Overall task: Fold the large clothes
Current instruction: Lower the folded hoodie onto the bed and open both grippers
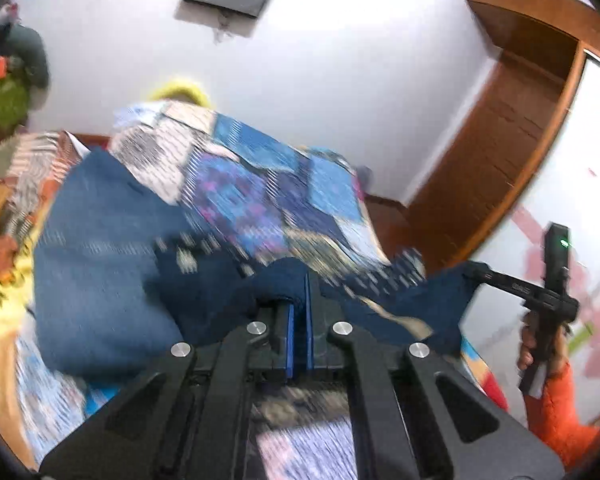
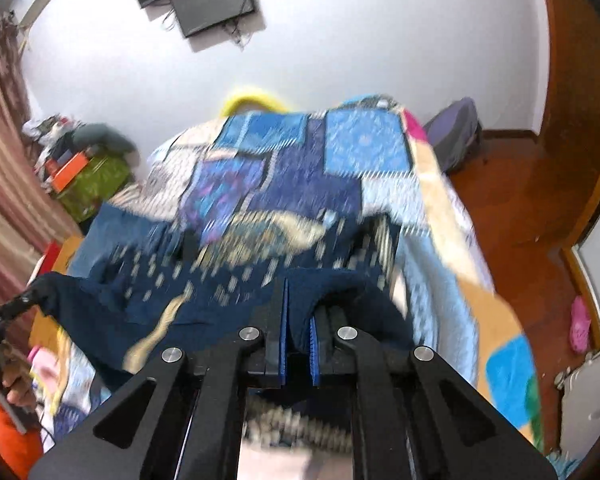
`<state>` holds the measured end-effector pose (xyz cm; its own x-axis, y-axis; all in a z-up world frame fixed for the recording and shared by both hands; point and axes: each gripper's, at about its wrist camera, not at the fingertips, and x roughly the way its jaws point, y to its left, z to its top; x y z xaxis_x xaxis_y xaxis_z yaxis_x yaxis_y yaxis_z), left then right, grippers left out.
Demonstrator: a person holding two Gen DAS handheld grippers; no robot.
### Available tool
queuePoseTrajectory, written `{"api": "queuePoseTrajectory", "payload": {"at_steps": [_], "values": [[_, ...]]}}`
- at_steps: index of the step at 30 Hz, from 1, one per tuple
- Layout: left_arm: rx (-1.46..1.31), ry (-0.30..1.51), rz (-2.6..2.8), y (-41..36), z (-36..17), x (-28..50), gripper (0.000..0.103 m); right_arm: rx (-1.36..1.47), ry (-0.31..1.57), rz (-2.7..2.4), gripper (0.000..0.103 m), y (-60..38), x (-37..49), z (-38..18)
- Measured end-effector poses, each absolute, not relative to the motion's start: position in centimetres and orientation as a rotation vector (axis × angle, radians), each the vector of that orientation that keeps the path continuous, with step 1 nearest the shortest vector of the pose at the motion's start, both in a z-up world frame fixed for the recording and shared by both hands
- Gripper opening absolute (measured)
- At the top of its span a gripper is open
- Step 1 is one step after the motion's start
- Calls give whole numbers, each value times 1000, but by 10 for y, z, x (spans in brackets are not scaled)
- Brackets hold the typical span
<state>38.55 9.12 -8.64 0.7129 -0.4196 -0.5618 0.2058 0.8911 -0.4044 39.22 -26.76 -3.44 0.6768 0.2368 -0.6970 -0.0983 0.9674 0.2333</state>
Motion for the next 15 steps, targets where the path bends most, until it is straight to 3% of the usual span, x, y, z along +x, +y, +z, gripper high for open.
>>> {"api": "queuePoseTrajectory", "payload": {"at_steps": [6,10,13,15], "values": [[-325,804,-211,100,-125,454,3,182,829,111,7,-272,430,-59],[-352,827,-181,107,-140,460,4,81,821,69,10,-261,427,-67],[-338,819,-180,105,-134,456,6,30,810,51,22,-257,422,-58],[-306,808,-166,100,-125,453,13,22,789,63,34,-255,415,-49]]}}
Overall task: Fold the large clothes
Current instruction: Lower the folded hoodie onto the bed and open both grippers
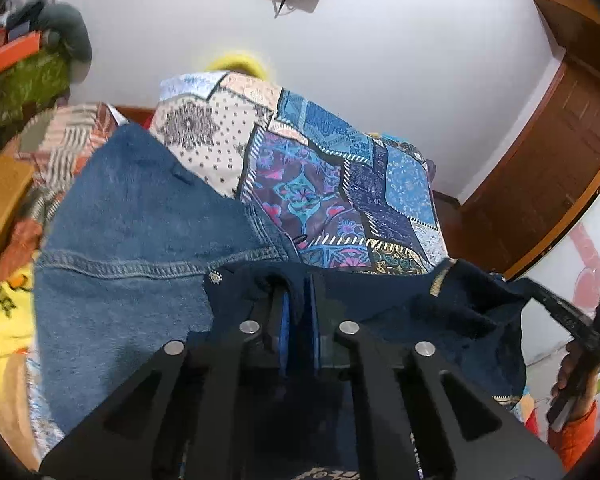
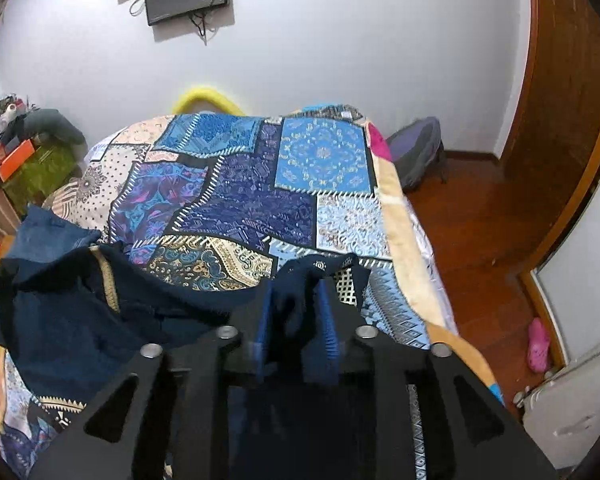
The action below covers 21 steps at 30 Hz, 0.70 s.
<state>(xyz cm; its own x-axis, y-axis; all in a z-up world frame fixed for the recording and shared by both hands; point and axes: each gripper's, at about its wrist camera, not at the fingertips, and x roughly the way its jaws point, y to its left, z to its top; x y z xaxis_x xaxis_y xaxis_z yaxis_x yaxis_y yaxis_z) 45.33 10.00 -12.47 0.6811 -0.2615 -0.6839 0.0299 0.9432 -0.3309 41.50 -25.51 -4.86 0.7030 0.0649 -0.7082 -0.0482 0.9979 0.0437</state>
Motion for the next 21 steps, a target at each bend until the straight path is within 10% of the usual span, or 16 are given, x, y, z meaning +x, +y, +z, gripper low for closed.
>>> {"api": "queuePoseTrajectory", "payload": {"at_steps": [6,21], "values": [[-179,670,-101,87,-84,432,53,29,710,103,68,-247,390,-22],[-59,897,-155,46,-153,403,57,-107,1006,260,78,-195,370,-107]]}}
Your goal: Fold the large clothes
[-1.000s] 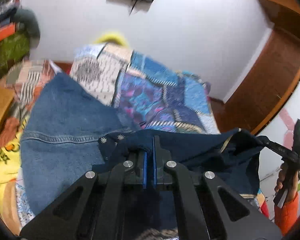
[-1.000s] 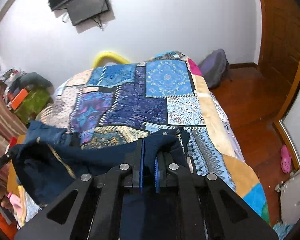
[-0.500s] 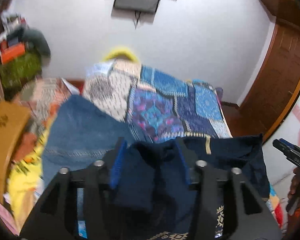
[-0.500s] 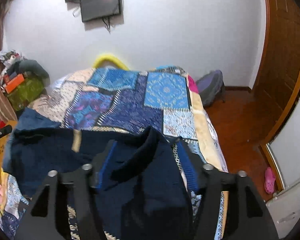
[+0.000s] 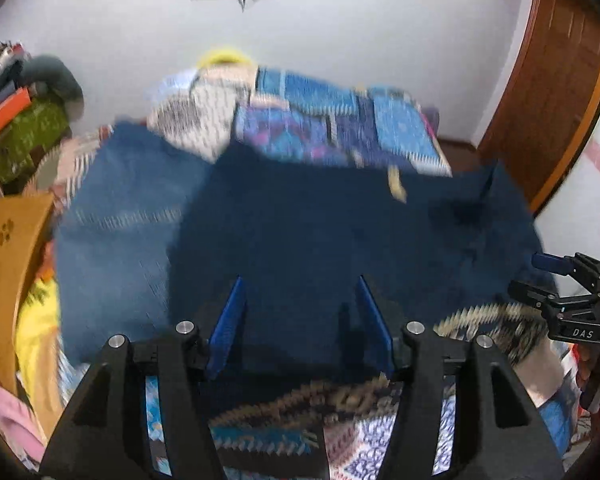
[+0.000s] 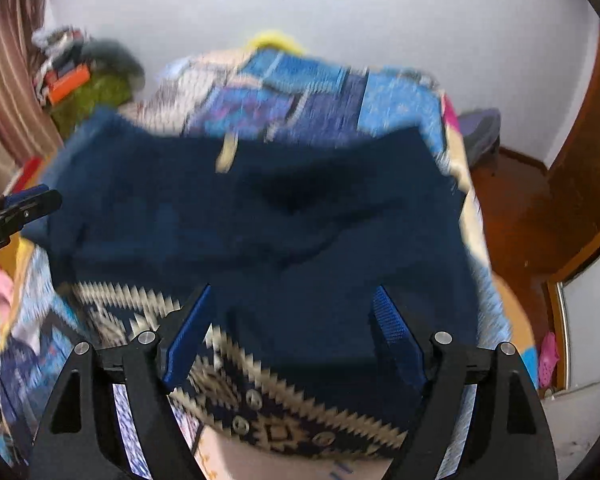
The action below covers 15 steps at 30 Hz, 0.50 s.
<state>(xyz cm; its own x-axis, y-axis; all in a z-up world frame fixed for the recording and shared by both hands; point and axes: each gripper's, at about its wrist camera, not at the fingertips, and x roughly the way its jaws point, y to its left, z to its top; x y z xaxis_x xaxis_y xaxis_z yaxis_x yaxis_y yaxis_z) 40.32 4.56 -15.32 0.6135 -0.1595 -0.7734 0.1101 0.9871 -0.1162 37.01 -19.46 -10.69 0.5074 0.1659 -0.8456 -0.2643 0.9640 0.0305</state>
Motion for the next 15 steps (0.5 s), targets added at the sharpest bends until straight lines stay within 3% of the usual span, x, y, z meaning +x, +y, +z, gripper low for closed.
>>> {"api": "queuePoseTrajectory", "payload": {"at_steps": [5,15], "values": [[-18,921,-110,45,-178,381,57,-123,1064,250,78,-196,353,-129],[-113,979,-72,84,-190,336,57,-121,1056,260,78,-205,324,-110]]}}
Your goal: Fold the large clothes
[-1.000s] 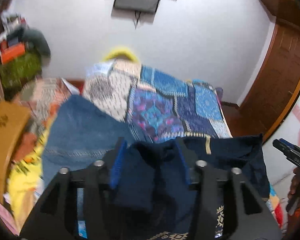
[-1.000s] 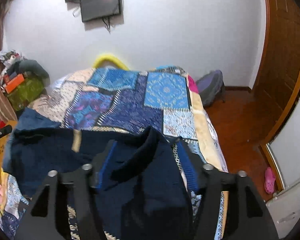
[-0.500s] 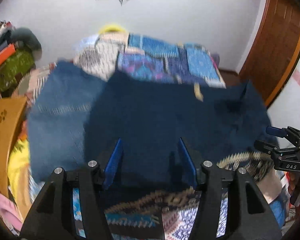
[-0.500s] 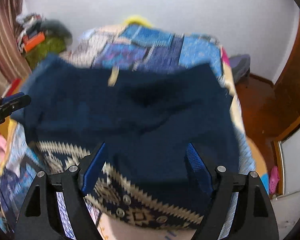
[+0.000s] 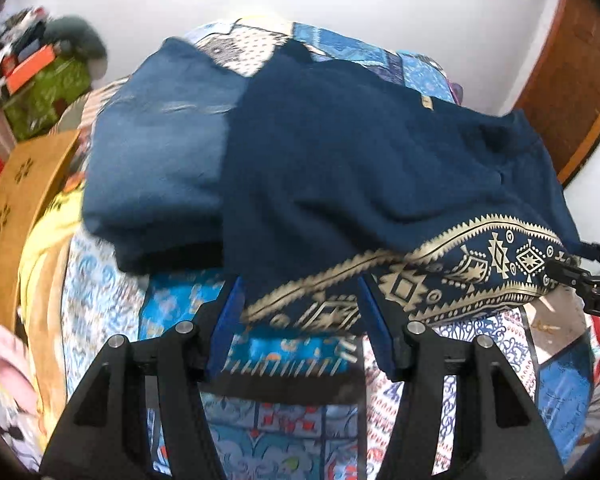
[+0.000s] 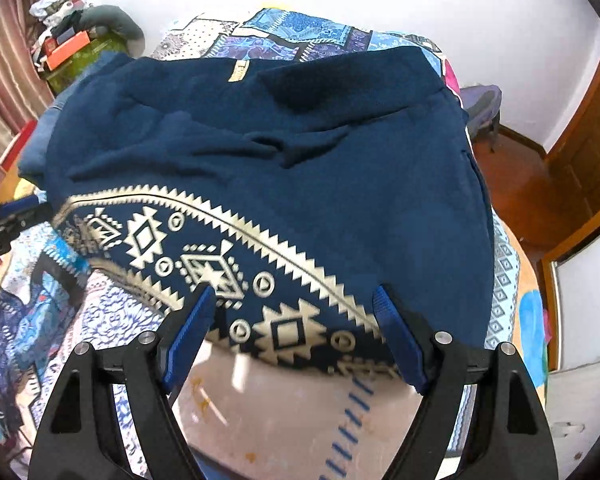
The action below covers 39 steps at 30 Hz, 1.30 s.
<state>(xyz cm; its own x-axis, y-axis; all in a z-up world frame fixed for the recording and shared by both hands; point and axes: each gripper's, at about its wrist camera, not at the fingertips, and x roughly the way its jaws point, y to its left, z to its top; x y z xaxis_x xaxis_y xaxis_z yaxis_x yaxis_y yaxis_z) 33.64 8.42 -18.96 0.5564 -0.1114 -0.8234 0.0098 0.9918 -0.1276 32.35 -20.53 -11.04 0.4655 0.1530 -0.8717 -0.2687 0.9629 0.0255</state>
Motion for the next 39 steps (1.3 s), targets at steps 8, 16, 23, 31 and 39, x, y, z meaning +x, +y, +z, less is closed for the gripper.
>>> {"api": "queuePoseTrajectory", "payload": {"at_steps": [8,16,23,31,39], "values": [[-349,986,-61,127,-200,322,57,-122,984,241,78,-205,308,-92],[-679,975,-203,138,-251,328,57,-9,1001,282,78,-204,306,-101],[-744,943,-262,131,-278,349,57,-31,1020,256,78,-205,311,-111],[-804,849,-342,130,-287,380,65,-27,1035,240,78,-207,319,-120],[-826,787,-353,129,-280,376,31,-44,1034,235,78,-204,317,-116]]}}
